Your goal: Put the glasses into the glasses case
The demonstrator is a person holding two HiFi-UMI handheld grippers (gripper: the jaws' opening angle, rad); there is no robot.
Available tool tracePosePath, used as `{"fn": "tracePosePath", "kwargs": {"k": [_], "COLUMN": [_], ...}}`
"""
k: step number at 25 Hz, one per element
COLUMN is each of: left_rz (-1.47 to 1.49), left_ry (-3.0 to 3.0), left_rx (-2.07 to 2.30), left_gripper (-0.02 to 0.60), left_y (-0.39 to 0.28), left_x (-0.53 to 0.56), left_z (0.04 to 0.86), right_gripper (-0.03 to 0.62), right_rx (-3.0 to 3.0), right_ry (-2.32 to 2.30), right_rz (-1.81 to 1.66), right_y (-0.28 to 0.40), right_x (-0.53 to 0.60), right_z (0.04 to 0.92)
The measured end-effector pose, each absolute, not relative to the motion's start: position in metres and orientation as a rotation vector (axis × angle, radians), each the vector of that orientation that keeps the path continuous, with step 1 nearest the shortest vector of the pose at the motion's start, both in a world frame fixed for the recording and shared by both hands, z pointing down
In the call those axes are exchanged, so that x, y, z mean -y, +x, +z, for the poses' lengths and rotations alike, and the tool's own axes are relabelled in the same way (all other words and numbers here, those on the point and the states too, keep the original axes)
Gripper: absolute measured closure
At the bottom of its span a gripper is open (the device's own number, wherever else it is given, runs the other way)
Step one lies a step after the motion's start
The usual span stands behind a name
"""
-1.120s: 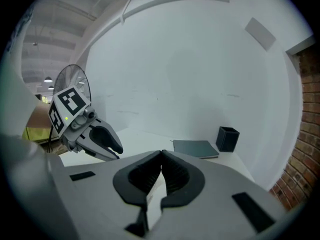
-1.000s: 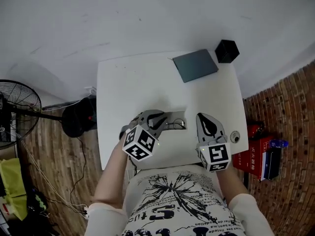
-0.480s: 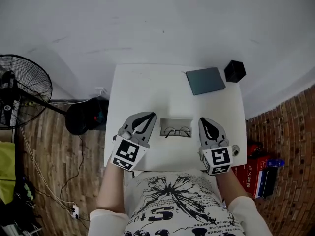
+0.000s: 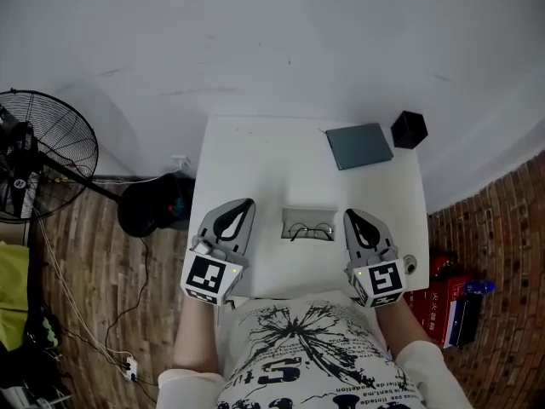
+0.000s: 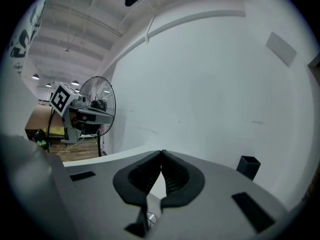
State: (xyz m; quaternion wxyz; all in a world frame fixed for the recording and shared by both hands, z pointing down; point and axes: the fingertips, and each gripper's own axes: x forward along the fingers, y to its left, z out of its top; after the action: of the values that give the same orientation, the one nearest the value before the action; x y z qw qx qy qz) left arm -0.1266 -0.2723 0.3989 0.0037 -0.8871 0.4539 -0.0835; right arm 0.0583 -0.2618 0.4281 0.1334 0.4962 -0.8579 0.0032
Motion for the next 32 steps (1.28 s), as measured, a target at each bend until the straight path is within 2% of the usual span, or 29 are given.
{"fn": "tracePosePath", "kwargs": {"k": [8,20,32], "left_rz": [-0.13,-0.23,-0.113], "left_ry": [-2.743,-2.775,-2.769], "left_rx": [-1.429,-1.388,-1.396], "left_gripper": [0.567,0.567,0.567], "left_y": [-0.121,-0.105,-0.098], "left_x": [0.275,0.279,0.285], "left_z": [0.38,0.39,0.384], "right_gripper": [0.582,0.582,0.582], "right_rx": [2.493,2.493,2.445], "right_ry": [1.516,1.498,1.588], "right_rz": [0.002,0.03,0.011], "right_y": [0.068,0.07,0.081], "right_x": [0.265,0.267,0.272], "right_z": [0.422,0.431,0.43]}}
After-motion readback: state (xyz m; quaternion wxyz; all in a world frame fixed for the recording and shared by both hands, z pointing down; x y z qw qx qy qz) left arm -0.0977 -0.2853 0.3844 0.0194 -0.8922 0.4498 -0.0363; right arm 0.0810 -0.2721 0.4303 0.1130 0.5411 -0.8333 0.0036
